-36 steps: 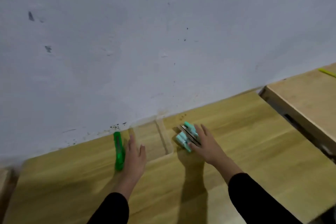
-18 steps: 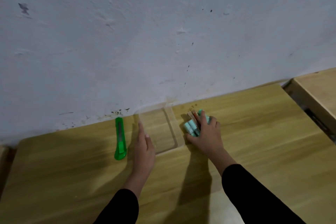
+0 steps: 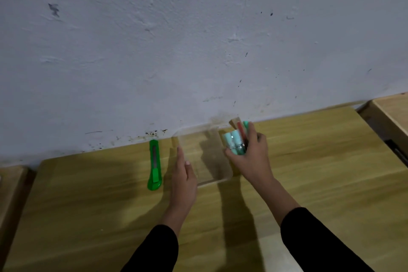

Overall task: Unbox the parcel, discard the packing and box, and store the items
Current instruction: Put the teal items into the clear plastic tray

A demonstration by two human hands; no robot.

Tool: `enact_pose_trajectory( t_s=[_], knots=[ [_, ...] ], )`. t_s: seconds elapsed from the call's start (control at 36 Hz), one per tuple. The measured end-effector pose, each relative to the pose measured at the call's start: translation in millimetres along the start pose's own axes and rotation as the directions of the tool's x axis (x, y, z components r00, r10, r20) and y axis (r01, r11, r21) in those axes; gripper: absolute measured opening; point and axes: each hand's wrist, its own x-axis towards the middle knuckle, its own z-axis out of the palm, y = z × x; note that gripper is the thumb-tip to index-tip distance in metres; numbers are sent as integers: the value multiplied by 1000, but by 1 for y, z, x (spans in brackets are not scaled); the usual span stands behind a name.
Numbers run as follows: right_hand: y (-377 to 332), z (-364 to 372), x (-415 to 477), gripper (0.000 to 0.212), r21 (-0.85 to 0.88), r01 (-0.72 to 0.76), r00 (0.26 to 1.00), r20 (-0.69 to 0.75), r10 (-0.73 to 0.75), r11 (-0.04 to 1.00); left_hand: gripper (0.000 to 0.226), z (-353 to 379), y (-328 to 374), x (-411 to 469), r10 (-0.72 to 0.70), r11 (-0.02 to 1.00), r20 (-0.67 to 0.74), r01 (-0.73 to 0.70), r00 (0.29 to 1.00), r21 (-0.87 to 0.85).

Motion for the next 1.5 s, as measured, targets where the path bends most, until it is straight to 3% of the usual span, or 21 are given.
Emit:
enact_pose_trajectory(
  t_s=[0.17, 0.36, 0.44, 0.53, 0.78, 0.92, 1.06, 1.28, 1.5],
  knots=[
    [-34, 35, -14, 96, -77, 94, 967, 246, -73, 993, 53, -3, -3, 2, 12, 998, 27, -10, 1000, -65],
    [-39, 52, -12, 96, -280, 140, 964, 259, -66, 950, 53, -18, -6, 9, -16, 933, 251, 105, 968, -345],
    [-42, 61, -12, 95, -427, 208, 949, 305, -76, 880, 54, -21, -13, 14, -46, 852, 324, 207, 945, -481],
    [-43, 71, -14, 90, -514, 238, 930, 366, -40, 824, 55, -22, -17, 17, -82, 813, 369, 276, 926, -513],
    [-35, 68, -18, 77, -366, 235, 869, 495, -25, 900, 56, -18, -17, 19, -101, 767, 359, 303, 928, -565],
    [-29, 56, -20, 75, -363, 337, 823, 561, -85, 869, 55, -16, -19, 18, -88, 744, 353, 297, 931, -598],
    [-22, 61, -22, 78, -383, 359, 846, 520, -123, 851, 55, -17, -17, 18, -67, 768, 358, 278, 931, -577],
    [-30, 84, -24, 79, -310, 175, 945, 318, -72, 934, 56, -19, -20, 20, -95, 771, 383, 311, 919, -556],
    [-32, 91, -18, 86, -274, 90, 973, 231, -26, 957, 57, -19, -25, 26, -104, 800, 389, 309, 915, -514]
  ],
)
